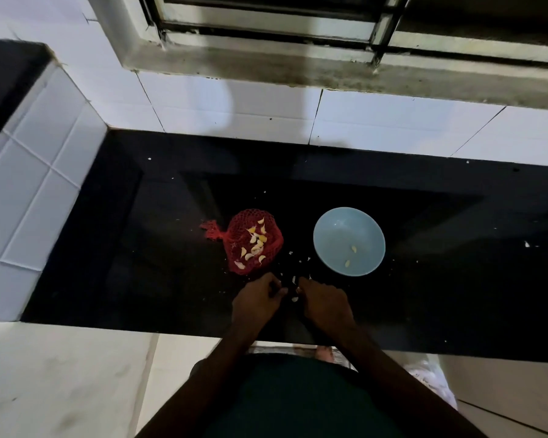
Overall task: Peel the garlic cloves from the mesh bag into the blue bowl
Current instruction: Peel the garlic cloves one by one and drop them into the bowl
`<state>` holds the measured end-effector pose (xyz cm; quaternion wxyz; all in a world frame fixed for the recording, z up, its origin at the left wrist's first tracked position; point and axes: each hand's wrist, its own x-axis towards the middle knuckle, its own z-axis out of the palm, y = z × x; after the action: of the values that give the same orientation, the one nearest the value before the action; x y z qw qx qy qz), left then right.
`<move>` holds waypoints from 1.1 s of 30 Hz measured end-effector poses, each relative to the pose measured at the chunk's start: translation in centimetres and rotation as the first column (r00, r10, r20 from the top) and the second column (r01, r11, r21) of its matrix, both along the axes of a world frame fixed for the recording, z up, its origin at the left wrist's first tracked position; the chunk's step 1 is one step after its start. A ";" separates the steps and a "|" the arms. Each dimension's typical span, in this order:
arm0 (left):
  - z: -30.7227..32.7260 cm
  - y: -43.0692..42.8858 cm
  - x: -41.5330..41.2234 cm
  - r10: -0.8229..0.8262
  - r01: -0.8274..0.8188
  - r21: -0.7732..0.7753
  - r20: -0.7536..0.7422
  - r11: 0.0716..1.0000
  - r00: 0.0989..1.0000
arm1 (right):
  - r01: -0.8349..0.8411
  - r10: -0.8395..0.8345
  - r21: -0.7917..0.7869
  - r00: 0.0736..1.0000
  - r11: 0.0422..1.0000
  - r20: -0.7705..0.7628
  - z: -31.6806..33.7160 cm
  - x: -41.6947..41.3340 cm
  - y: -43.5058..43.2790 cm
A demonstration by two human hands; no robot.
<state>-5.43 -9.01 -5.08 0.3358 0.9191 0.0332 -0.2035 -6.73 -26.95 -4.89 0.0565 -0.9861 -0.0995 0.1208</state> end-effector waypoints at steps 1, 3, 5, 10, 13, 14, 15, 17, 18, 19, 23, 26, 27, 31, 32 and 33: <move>-0.1 -0.2 0.0 -0.018 0.018 0.014 0.003 1.000 1.000 | -0.003 0.002 -0.016 1.000 1.000 -0.011 0.0 0.0 0.1; -0.2 -0.5 0.0 -0.043 0.042 0.037 0.018 0.998 0.999 | -0.018 0.017 -0.040 1.000 0.999 -0.011 -0.3 0.1 0.1; -0.5 -0.6 0.1 -0.049 0.048 0.043 0.027 0.998 0.998 | -0.037 0.036 -0.063 0.999 0.997 -0.011 -0.4 0.4 0.1; -1.4 -0.5 0.1 -0.058 0.056 0.043 0.032 0.997 0.998 | -0.111 0.107 -0.165 0.994 0.980 -0.034 -0.6 1.0 0.7; -1.8 -0.3 0.1 -0.045 0.044 0.028 0.028 0.999 0.999 | -0.136 0.117 -0.285 0.990 0.949 -0.081 -0.4 1.0 1.1; -1.9 -0.2 0.2 -0.041 0.041 0.022 0.028 0.999 0.999 | -0.146 0.128 -0.324 0.989 0.935 -0.075 -0.7 1.1 1.2; -2.1 -0.2 0.2 -0.043 0.042 0.018 0.028 0.999 0.999 | -0.153 0.138 -0.356 0.988 0.922 -0.069 -0.9 1.0 1.3; -2.3 -0.2 0.3 -0.051 0.051 0.011 0.033 0.999 0.998 | -0.169 0.161 -0.378 0.985 0.910 -0.053 -0.7 1.2 1.5; -2.4 -0.2 0.4 -0.057 0.057 0.003 0.032 0.998 0.998 | -0.174 0.171 -0.376 0.984 0.910 -0.039 -0.5 1.3 1.5; -2.5 -0.3 0.5 -0.057 0.057 -0.003 0.030 0.998 0.998 | -0.163 0.165 -0.376 0.986 0.912 -0.028 -0.3 1.5 1.7; -2.8 -0.3 0.8 -0.057 0.058 -0.004 0.045 0.998 0.997 | -0.114 0.112 -0.354 0.993 0.928 -0.026 -0.3 1.7 2.5; -2.8 -0.3 0.9 -0.057 0.058 -0.023 0.049 0.998 0.997 | -0.101 0.069 -0.326 0.992 0.940 -0.108 0.6 1.7 3.0; -2.8 -0.2 0.8 -0.052 0.054 -0.027 0.048 0.998 0.997 | -0.105 0.076 -0.302 0.991 0.947 -0.109 0.5 1.7 2.9; -2.5 0.0 0.7 -0.035 0.035 -0.012 0.054 0.999 0.998 | -0.104 0.067 -0.292 0.989 0.951 -0.132 0.8 1.6 3.5; -2.3 0.1 0.8 -0.030 0.031 -0.015 0.054 0.999 0.998 | -0.120 0.080 -0.285 0.986 0.951 -0.148 1.0 1.5 3.6; -2.1 0.2 1.0 -0.025 0.026 -0.021 0.053 0.999 0.998 | -0.130 0.086 -0.269 0.982 0.954 -0.169 1.2 1.7 3.6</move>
<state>-4.46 -8.84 -7.23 0.3438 0.9208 0.0106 -0.1840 -5.07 -23.35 -3.65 -0.0821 -0.9647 -0.1308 0.2132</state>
